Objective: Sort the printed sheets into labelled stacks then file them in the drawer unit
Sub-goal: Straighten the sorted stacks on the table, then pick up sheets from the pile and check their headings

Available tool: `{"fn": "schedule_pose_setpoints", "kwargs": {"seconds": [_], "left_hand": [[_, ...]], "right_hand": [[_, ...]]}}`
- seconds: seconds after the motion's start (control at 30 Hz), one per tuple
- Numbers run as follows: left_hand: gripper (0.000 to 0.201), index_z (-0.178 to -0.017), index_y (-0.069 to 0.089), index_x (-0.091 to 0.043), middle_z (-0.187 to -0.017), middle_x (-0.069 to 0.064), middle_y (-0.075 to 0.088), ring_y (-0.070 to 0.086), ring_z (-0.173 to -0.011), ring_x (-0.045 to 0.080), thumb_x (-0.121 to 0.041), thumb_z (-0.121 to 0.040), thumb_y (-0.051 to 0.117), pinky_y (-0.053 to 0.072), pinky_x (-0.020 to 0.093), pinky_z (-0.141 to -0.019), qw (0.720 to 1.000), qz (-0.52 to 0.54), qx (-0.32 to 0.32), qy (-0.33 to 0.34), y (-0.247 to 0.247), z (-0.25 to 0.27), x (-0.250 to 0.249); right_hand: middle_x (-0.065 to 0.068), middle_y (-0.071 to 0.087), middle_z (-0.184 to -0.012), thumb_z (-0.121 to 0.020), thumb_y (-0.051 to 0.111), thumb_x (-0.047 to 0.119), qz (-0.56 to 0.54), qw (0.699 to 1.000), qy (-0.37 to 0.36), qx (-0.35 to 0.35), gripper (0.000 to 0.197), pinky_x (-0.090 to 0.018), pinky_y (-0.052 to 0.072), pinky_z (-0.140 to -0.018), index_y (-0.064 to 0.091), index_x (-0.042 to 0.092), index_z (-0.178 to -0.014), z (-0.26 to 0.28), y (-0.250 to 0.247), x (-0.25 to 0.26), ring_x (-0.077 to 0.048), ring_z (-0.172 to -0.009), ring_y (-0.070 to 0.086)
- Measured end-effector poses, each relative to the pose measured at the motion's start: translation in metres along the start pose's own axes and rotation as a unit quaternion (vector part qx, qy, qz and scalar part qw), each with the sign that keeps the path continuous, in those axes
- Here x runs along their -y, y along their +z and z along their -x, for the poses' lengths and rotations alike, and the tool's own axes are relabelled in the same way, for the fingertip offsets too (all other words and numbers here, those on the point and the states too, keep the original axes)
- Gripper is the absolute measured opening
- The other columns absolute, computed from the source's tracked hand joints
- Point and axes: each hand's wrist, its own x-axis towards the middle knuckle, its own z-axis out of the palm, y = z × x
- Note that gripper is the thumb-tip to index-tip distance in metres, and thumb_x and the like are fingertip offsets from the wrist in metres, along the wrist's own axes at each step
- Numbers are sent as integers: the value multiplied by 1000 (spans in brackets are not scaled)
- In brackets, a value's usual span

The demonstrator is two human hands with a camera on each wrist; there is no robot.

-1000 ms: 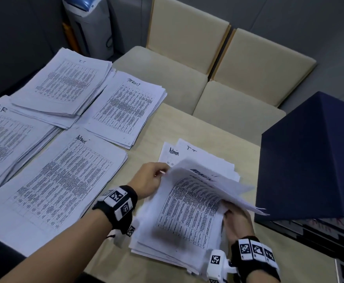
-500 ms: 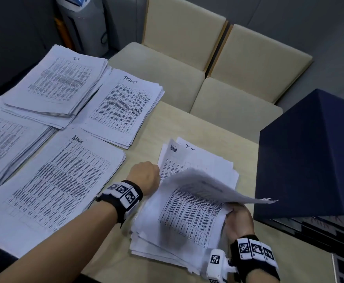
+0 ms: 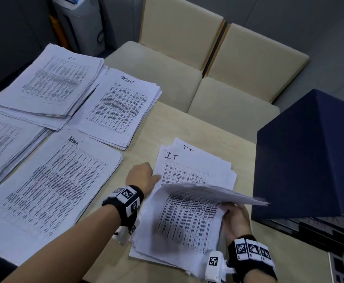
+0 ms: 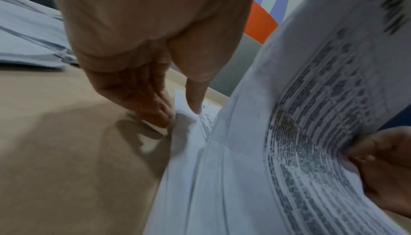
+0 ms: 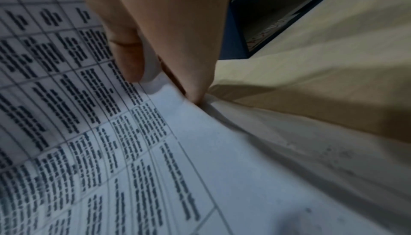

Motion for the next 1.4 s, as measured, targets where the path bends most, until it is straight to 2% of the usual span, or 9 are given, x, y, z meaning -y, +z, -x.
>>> {"fn": "schedule_pose_setpoints", "kwargs": {"seconds": [0.17,0.27,0.4,0.57,0.73,0.83,1.03,1.27,1.4], "left_hand": [[34,-102,57,-8,-104,10,60,56,-92,30,7,-73,53,48,40,-76,986,-43,-100,127,1,4,-11],[57,-117,58,-15,-116,-3,61,58,-107,15,14,-68,53,49,30,-83,976,50,36,207,-12,13,-16],[38,-117,64,-11,-115,7,70,66,-108,18,6,-84,56,54,35,-94,930,256,198,176,-33,26,-27],[69,-120,68,-19,-119,7,70,66,-110,20,-75,-86,46,47,46,-104,858,471,141,147,-78,37,-52],[37,-108,62,-16,-96,7,68,66,-87,28,-45,-87,71,58,47,-82,892,360,-21,272,-103,47,-65],[28,-112,55,-18,-100,11,67,65,-91,35,-38,-93,62,55,56,-81,893,369,-82,246,-88,40,-58],[22,-118,58,-19,-112,5,68,66,-99,24,-31,-101,49,55,51,-90,951,275,-46,134,-34,36,-18],[26,-105,66,-8,-98,9,71,66,-87,16,-32,-98,61,54,33,-81,896,391,-194,78,-78,77,19],[18,-110,67,-14,-100,8,71,66,-82,15,-26,-100,58,51,21,-71,886,400,-232,-11,-120,104,85]], "right_hand": [[-14,61,-72,-80,45,-19,8,999,16,30,25,-36,47,-65,58,1,-76,15,-1,15,-30,-71,58],[-11,54,-66,-71,51,-8,-4,999,29,21,15,-33,45,-60,53,7,-74,20,5,31,-26,-62,53],[-22,67,-91,-53,56,0,-60,997,15,46,40,-52,56,-88,62,-1,-92,23,20,56,-38,-88,66],[-2,55,-80,-78,48,-8,-107,990,-86,21,19,-32,44,-68,53,10,-77,49,47,109,-19,-76,52],[-1,46,-69,-92,47,-9,-130,967,-205,74,25,-10,44,-53,52,12,-80,75,64,132,-3,-57,53],[5,54,-66,-88,51,-13,-87,953,-280,68,22,-16,44,-59,59,6,-83,78,65,109,1,-54,54],[-4,70,-121,-99,63,18,182,933,-272,150,26,-39,48,-104,63,13,-125,55,57,42,-20,-114,64],[-5,43,-78,-105,51,25,197,877,-368,237,19,-17,35,-58,50,12,-91,64,87,39,-9,-68,40],[-6,67,-89,-105,51,18,169,901,-293,272,7,-16,54,-71,54,11,-107,70,109,16,-5,-69,64]]}}
